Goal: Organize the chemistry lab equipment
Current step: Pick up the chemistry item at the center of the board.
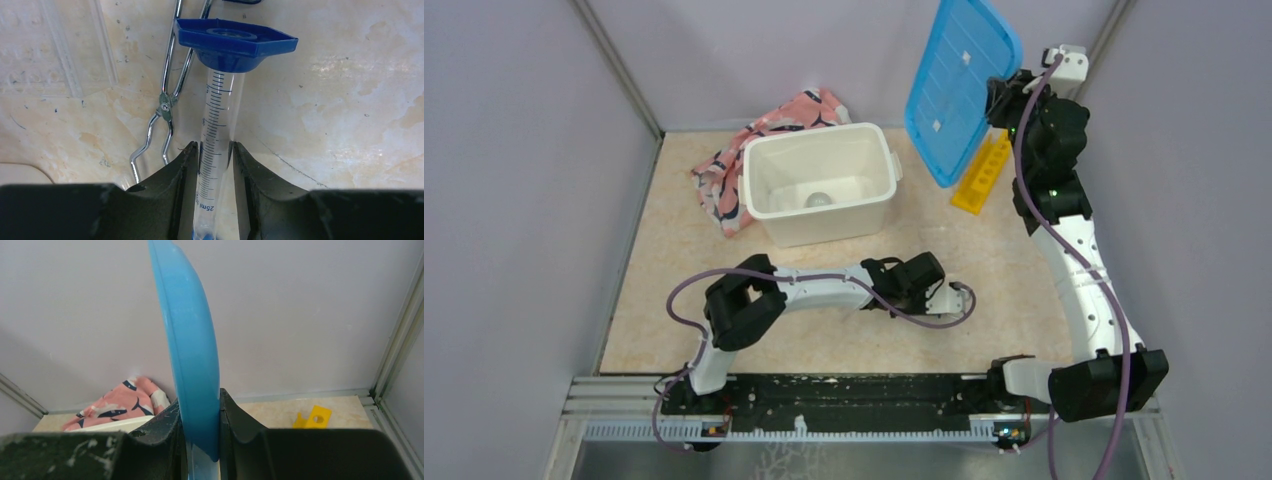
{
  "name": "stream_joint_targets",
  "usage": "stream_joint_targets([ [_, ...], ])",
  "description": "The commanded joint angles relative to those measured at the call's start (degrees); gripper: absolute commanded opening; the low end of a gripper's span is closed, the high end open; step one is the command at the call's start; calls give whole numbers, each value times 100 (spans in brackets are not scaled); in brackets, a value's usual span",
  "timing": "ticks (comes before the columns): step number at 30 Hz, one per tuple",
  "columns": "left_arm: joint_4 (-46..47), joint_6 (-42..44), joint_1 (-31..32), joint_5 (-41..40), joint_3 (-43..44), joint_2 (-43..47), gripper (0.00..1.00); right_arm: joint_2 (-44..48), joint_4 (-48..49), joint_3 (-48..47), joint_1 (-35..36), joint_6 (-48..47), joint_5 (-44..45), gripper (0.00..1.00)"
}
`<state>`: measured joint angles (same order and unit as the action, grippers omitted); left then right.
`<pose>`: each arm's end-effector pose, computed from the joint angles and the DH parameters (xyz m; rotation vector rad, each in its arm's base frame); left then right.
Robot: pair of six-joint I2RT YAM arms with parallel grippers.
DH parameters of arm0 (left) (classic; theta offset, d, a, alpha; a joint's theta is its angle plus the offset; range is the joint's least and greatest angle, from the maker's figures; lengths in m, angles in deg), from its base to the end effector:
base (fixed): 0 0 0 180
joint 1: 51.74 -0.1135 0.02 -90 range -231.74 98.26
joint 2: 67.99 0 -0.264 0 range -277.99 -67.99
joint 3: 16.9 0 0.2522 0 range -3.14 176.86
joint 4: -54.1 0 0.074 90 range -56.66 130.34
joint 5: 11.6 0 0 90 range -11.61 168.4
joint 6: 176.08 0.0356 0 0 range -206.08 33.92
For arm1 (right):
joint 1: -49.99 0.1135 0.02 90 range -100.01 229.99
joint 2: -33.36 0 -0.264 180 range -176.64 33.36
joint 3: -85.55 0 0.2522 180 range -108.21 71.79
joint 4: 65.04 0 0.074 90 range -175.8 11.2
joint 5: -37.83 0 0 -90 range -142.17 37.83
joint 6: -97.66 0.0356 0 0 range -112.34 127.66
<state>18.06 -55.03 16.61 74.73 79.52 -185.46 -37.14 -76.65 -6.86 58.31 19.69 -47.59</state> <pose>0.1632 -0.4050 0.1652 1.9463 1.6825 -0.1649 0.2711 0.0368 0.4760 0.1119 1.3913 0.2402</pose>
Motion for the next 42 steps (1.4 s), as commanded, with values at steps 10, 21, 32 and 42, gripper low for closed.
stream_joint_targets([
  [10,-178,-94,-68,182,197,-83,16,203,523,-65,-51,89,-54,0],
  [21,-395,-250,-59,160,327,398,12,272,464,-105,-58,102,-23,0],
  [32,-643,-157,-42,-512,410,1118,11,258,383,-220,-53,98,-1,0],
  [42,-564,47,-294,-1371,434,1729,11,210,354,-291,-58,70,56,0],
])
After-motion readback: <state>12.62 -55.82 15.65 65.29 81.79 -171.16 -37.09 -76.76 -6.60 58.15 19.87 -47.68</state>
